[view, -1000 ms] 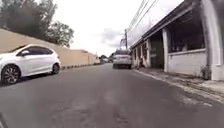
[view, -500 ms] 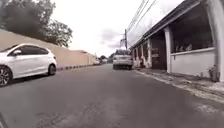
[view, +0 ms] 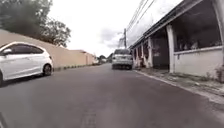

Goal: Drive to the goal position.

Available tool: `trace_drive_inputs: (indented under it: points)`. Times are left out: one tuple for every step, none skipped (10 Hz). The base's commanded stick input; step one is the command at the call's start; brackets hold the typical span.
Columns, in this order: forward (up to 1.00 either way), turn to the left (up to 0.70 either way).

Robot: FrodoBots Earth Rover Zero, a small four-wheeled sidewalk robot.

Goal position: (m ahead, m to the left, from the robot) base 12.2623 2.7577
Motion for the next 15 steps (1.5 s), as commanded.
trace_drive_inputs:
  points:
    - [0.70,0.00]
    - [0.70,0.00]
    - [0.70,0.00]
    - [0.70,0.00]
    - [0.70,0.00]
    - [0.70,0.00]
    - [0.70,0.00]
    - [0.70,0.00]
    - [0.70,0.00]
    - [0.70,0.00]
    - [0.70,0.00]
    - [0.70,0.00]
    - [0.70,0.00]
    - [0.70,0.00]
    - [0.70,0.00]
